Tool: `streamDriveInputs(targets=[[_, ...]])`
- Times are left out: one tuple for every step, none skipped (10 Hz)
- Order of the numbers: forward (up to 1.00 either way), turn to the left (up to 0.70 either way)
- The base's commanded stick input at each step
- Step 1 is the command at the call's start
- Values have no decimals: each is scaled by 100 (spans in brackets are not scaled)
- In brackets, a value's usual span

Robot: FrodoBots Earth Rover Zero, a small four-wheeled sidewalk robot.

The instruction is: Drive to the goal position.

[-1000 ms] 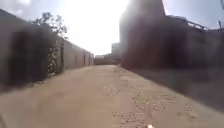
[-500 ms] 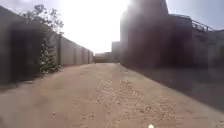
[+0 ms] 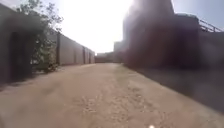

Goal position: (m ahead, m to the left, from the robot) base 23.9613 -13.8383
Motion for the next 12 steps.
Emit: streamDriveInputs(targets=[[100, 0], [100, 0], [100, 0], [100, 0], [100, 0], [100, 0], [100, 0], [100, 0], [100, 0], [100, 0], [100, 0], [100, 0]])
